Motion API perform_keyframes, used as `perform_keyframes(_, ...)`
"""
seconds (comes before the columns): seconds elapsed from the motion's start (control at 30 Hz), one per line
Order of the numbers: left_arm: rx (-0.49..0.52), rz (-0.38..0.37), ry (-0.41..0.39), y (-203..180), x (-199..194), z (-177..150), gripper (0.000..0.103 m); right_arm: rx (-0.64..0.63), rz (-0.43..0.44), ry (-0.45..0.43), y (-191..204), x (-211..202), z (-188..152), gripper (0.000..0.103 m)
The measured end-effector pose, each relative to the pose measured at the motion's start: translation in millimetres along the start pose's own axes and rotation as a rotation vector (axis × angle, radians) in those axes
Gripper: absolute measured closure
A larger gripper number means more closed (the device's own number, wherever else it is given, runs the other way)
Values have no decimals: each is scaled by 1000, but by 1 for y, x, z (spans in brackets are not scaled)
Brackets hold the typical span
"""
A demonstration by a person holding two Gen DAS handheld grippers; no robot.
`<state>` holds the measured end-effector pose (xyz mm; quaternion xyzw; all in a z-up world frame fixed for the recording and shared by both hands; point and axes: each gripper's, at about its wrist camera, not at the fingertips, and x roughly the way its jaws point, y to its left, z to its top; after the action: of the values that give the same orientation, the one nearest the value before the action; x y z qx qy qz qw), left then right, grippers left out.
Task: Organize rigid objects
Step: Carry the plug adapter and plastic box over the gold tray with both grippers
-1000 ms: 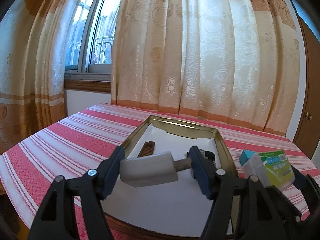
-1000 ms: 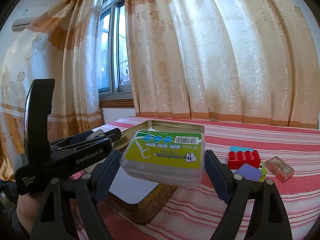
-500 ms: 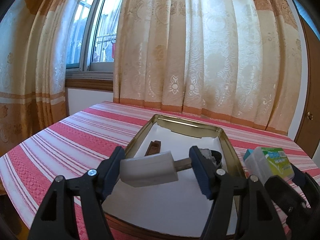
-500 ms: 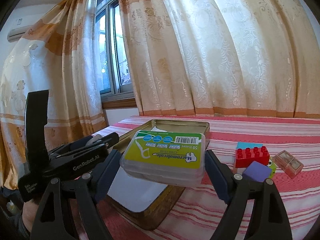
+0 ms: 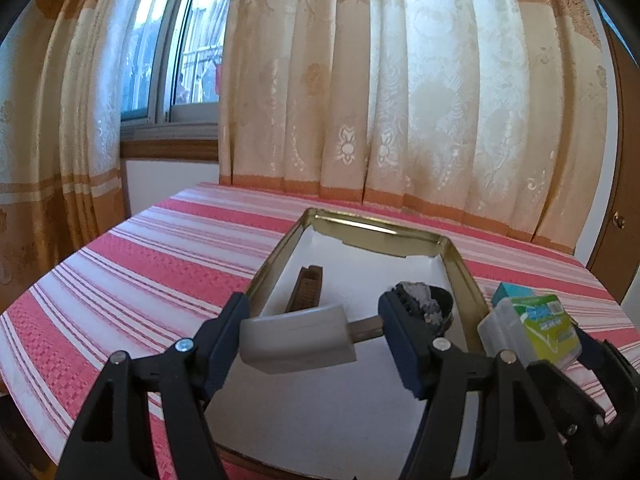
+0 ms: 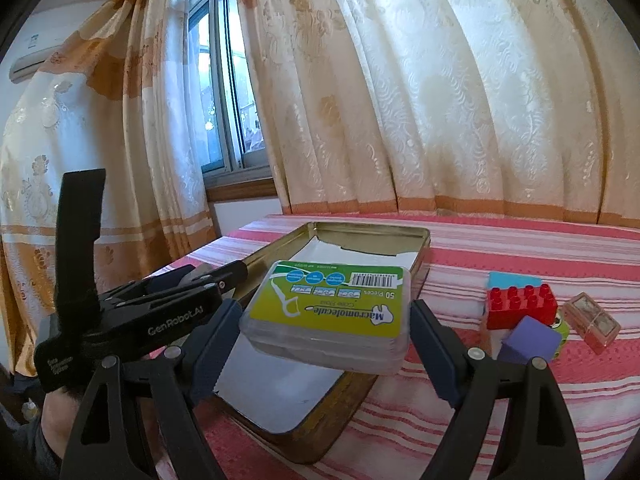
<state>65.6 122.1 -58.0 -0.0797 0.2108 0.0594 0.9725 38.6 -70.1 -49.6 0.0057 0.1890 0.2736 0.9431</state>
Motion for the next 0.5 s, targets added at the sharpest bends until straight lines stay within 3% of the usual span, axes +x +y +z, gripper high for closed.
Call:
perform_keyframes(0.17,4,-8,47,2,9,3,36,12,20,32,1,7,0,18)
perform_keyframes(0.5,81,4,69,-2,18,21,36,23,56,86,2,27,16,17)
